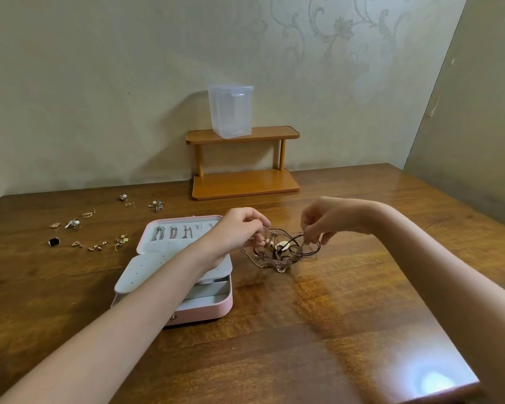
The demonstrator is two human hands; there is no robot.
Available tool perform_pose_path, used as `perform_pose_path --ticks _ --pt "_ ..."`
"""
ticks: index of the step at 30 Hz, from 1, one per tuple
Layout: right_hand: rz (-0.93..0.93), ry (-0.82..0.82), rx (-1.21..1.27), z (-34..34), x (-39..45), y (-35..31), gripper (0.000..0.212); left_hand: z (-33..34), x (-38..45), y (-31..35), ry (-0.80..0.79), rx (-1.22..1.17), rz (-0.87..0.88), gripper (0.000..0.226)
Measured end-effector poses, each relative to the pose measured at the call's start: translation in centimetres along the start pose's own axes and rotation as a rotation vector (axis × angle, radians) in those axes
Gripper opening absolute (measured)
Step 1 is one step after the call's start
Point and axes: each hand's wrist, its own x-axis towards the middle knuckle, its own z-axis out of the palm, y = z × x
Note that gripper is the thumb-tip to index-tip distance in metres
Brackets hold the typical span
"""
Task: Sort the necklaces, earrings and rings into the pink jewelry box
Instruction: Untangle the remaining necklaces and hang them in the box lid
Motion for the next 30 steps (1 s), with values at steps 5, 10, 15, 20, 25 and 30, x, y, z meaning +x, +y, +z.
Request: perform_pose_path --ticks 5,10,15,20,25,30 --pt "-0.012 -0.004 0.020 -0.3 -0.2 -0.1 0.011 -0.2 0.1 0.2 0.006 0.020 0.019 0.022" --pt "-0.036 -0.022 0.095 -0.7 -0.3 -0.3 0.012 -0.5 0.0 0.6 0.019 0.039 0.029 0.021" --pt "-0.024 -0.026 0.106 -1.3 -0.3 -0.6 0.010 -0.9 0.0 1.1 0.019 0.099 0.048 0.019" --pt "-0.014 -0.013 0.030 -2.3 -0.4 -0.8 0.010 -0.8 -0.6 1.5 0.021 0.358 0.161 0.016" --pt "0.055 -0.215 -0.143 -1.2 -1.5 -0.5 0.009 1.4 -3.4 -0.2 -0.080 0.691 0.347 0.017" --pt "0.166 -0.444 -0.338 2.1 -2.0 0.8 0.010 2.5 -5.9 -2.6 -0.230 1.008 0.374 0.020"
